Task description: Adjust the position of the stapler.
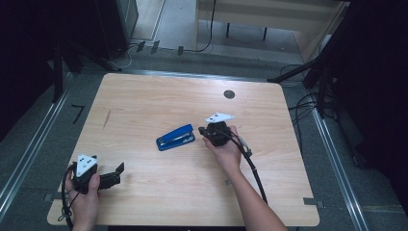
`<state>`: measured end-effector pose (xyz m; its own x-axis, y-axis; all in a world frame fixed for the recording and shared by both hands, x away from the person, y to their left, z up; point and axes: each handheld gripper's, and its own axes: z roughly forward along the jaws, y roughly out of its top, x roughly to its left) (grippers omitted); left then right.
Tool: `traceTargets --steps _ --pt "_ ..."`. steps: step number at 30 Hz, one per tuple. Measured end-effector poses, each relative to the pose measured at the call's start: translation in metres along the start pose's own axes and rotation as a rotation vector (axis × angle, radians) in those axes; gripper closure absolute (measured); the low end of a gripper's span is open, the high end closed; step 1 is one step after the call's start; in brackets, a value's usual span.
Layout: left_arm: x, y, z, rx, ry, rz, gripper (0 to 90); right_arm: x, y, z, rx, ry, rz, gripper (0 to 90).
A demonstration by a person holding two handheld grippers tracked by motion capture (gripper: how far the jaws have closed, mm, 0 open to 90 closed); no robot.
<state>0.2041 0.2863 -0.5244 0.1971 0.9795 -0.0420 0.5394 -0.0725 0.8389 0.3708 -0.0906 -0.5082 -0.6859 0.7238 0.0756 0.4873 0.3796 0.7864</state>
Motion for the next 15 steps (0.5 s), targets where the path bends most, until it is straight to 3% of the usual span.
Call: traceTargets --steps 6,15 --pt "0.0 0.0 0.0 0.002 0.0 0.008 0.0 0.001 0.005 0.019 0.021 0.004 0.001 90.0" --pt "-0.001 0.0 -0.001 0.003 -0.002 0.008 0.0 -0.008 0.015 0.039 0.033 0.032 0.062 90.0"
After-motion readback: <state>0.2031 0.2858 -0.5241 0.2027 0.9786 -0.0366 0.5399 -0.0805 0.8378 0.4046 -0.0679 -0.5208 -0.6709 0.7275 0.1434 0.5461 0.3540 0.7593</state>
